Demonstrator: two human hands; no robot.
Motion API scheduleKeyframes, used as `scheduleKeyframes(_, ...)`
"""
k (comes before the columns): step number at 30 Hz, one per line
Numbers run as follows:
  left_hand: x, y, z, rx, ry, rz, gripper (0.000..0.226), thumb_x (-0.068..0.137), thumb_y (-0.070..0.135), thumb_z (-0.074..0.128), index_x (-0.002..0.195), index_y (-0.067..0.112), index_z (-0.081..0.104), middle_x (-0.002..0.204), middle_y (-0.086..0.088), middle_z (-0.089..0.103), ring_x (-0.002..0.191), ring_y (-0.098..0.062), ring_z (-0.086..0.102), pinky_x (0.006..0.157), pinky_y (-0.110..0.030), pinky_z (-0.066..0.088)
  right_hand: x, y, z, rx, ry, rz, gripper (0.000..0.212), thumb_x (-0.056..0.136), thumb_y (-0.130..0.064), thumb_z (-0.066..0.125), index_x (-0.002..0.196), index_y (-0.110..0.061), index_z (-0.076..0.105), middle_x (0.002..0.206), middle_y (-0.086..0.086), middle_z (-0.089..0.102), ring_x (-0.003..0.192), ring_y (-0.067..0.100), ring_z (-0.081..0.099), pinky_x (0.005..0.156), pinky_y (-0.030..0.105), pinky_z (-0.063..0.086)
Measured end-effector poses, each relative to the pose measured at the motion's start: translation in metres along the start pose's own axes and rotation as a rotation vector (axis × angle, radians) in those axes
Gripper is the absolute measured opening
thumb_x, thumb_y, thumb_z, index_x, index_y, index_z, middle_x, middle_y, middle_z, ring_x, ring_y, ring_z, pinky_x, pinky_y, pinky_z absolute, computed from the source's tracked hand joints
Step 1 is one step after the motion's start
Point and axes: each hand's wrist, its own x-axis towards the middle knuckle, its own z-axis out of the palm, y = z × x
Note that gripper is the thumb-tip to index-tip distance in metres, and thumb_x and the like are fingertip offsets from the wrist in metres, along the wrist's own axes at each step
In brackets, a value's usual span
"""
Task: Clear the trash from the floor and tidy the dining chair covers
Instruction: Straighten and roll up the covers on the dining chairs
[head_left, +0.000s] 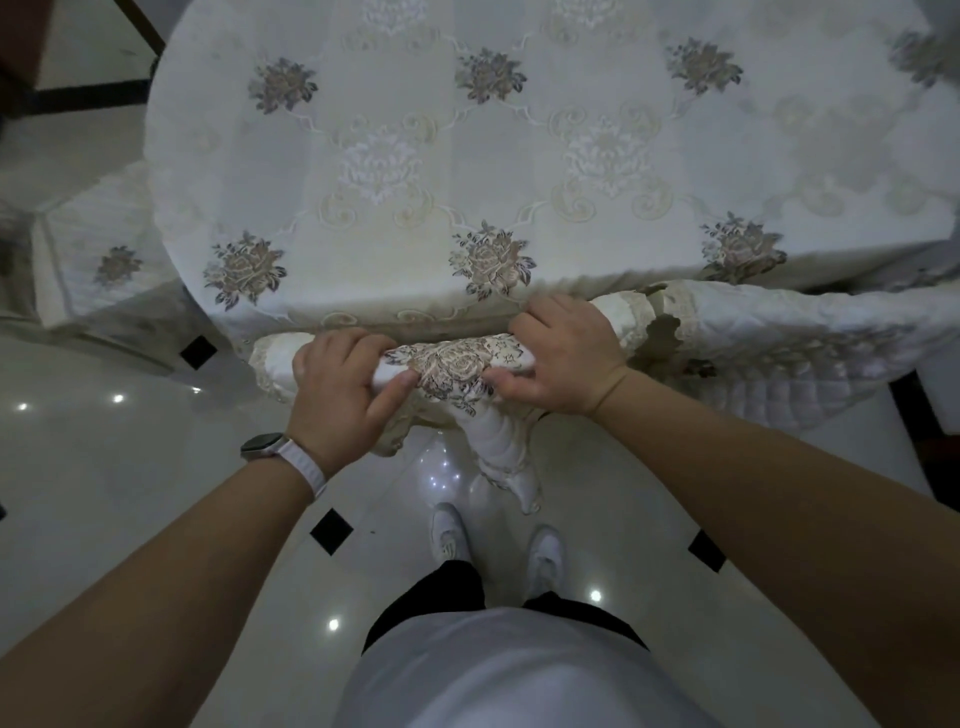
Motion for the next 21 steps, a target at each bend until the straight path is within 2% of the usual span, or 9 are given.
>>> scheduleKeyframes(3,0.004,-0.003,0.000,0.004,0.009,0.007,0.054,0.090,0.058,0.043,0.106,0.012,0.067,0.104,-0.009,0.061,0.102,-0.029,0.050,0.089,-0.045,0.033,0.003,0.003,0.003,-0.005,-0.015,-0.002,0.058,0.087,-0.063,0.047,0.072,-0.007,0.059,0.073,0.009,0.053,0.066,0.024,0.048,0.058,0.033,0.035)
scheduleKeyframes(8,0.005,-0.002,0.002,-0.009,0.025,0.014,0.069,0.093,0.069,0.029,0.105,0.012,0.066,0.106,-0.008,0.061,0.104,-0.027,0.048,0.090,-0.044,0.031,0.003,0.007,0.002,0.021,-0.013,-0.027,0.057,0.088,-0.061,0.049,0.073,-0.007,0.059,0.074,0.009,0.052,0.067,0.024,0.046,0.061,0.034,0.032)
scheduleKeyframes(16,0.005,-0.004,0.002,-0.013,0.020,0.003,0.071,0.092,0.071,0.028,0.105,0.012,0.066,0.105,-0.008,0.062,0.101,-0.031,0.052,0.090,-0.046,0.032,0.003,0.004,0.000,0.017,-0.037,-0.010,0.056,0.087,-0.061,0.051,0.074,-0.007,0.059,0.074,0.009,0.052,0.066,0.025,0.047,0.060,0.035,0.035)
scheduleKeyframes(21,0.005,0.000,-0.008,-0.011,-0.077,-0.010,0.065,0.092,0.066,0.034,0.112,0.013,0.065,0.110,-0.008,0.060,0.105,-0.030,0.051,0.094,-0.048,0.033,0.004,0.000,-0.006,-0.007,-0.184,0.036,0.057,0.087,-0.061,0.047,0.083,-0.007,0.062,0.081,0.010,0.056,0.073,0.028,0.053,0.065,0.036,0.040)
